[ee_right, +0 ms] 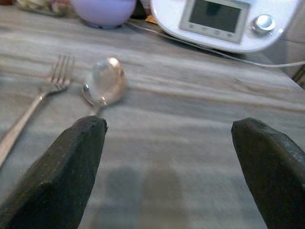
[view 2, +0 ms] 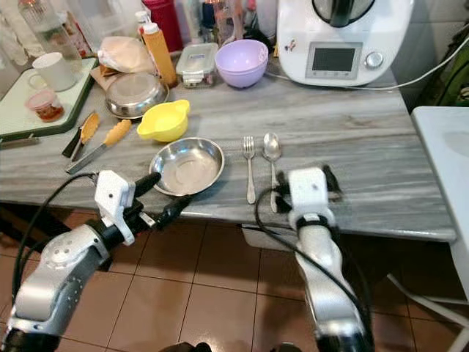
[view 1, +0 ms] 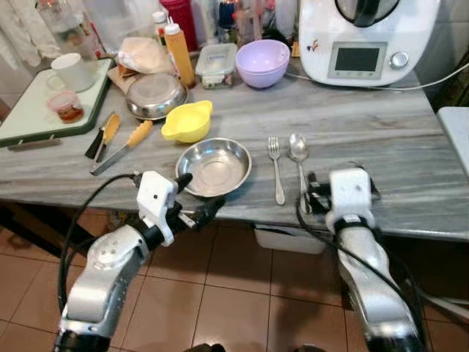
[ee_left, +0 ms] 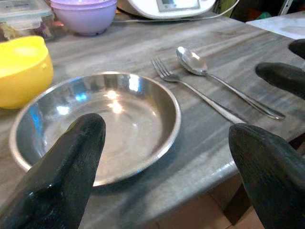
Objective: Setting the table
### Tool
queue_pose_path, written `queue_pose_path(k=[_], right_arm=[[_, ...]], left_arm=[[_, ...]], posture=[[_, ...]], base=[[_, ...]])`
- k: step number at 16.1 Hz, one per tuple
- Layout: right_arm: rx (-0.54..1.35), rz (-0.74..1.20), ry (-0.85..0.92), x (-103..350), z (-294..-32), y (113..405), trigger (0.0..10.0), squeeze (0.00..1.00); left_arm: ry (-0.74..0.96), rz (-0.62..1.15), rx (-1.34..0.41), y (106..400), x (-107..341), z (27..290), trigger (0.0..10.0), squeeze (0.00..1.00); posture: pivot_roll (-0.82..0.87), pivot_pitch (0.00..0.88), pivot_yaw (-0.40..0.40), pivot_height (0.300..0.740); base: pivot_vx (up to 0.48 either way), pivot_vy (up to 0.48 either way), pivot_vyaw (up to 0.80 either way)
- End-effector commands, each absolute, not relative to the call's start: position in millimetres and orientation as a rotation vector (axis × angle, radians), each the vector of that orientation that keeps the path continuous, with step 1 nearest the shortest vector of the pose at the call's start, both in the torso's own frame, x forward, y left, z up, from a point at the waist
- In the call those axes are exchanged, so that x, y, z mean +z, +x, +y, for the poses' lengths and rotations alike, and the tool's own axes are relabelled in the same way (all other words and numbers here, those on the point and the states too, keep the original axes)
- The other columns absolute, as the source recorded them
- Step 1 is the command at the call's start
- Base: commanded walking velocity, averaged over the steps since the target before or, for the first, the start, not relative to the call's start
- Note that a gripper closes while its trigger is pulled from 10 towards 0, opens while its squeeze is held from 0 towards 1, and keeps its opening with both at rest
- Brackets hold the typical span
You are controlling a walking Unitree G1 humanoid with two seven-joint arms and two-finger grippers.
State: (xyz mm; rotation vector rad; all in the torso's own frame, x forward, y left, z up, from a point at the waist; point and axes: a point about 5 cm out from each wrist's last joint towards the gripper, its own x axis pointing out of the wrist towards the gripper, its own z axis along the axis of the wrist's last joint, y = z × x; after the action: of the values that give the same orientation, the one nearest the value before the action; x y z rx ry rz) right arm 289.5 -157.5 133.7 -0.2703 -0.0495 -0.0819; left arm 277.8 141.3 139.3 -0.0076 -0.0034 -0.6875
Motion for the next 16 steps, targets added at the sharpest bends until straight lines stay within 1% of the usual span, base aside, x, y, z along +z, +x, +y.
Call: queue_pose_path(k=[1,3,5,8,10,14,15,16], right_arm=[[-0.064,-0.054,-0.216,135.2,-155.7,280.8,10.0,1.00],[-0.083,-0.066,-0.210,136.5,-158.8,272.1,10.0,1.00],[-0.070,-0.085,-0.200,139.4,-161.5,263.3,10.0,1.00],[-0.062,-0.097,-0.200,141.4,-164.1,256.9,10.0,1.00],[-0.108,-0.091,-0.187,141.5,-174.0,247.7,10.0,1.00],[-0.108,-0.072,-0.148,141.0,-177.5,243.6,10.0,1.00],[-0.101,-0.061,-0.139,140.4,-177.6,243.8,10.0,0.57],[-0.090,-0.052,-0.130,139.9,-177.1,244.4,10.0,0.00]], left_arm=[[0.002,0.007,-0.672,275.5,136.1,144.8,10.0,0.00],[0.000,0.006,-0.669,275.0,135.5,144.6,10.0,0.00],[-0.014,-0.030,-0.628,275.5,138.4,145.3,10.0,0.00],[-0.032,-0.042,-0.609,273.7,138.6,144.1,10.0,0.00],[-0.052,-0.043,-0.541,266.1,132.8,147.2,10.0,0.00],[-0.001,-0.080,-0.357,269.2,129.4,157.9,10.0,0.00],[0.010,-0.082,-0.314,270.0,128.7,159.0,10.0,0.00],[0.018,-0.088,-0.276,270.0,128.8,159.9,10.0,0.00]], posture=[[-0.11,0.089,0.126,0.740],[-0.11,0.089,0.126,0.740],[-0.12,0.087,0.121,0.740],[-0.13,0.080,0.118,0.740],[-0.13,0.073,0.108,0.740],[-0.13,0.071,0.103,0.740],[-0.13,0.071,0.103,0.740],[-0.13,0.071,0.103,0.740]], base=[[0.000,0.000,0.00],[0.000,0.000,0.00],[0.000,0.000,0.00],[0.000,0.000,0.00],[0.000,0.000,0.00],[0.000,0.000,0.00],[0.000,0.000,0.00],[0.000,0.000,0.00]])
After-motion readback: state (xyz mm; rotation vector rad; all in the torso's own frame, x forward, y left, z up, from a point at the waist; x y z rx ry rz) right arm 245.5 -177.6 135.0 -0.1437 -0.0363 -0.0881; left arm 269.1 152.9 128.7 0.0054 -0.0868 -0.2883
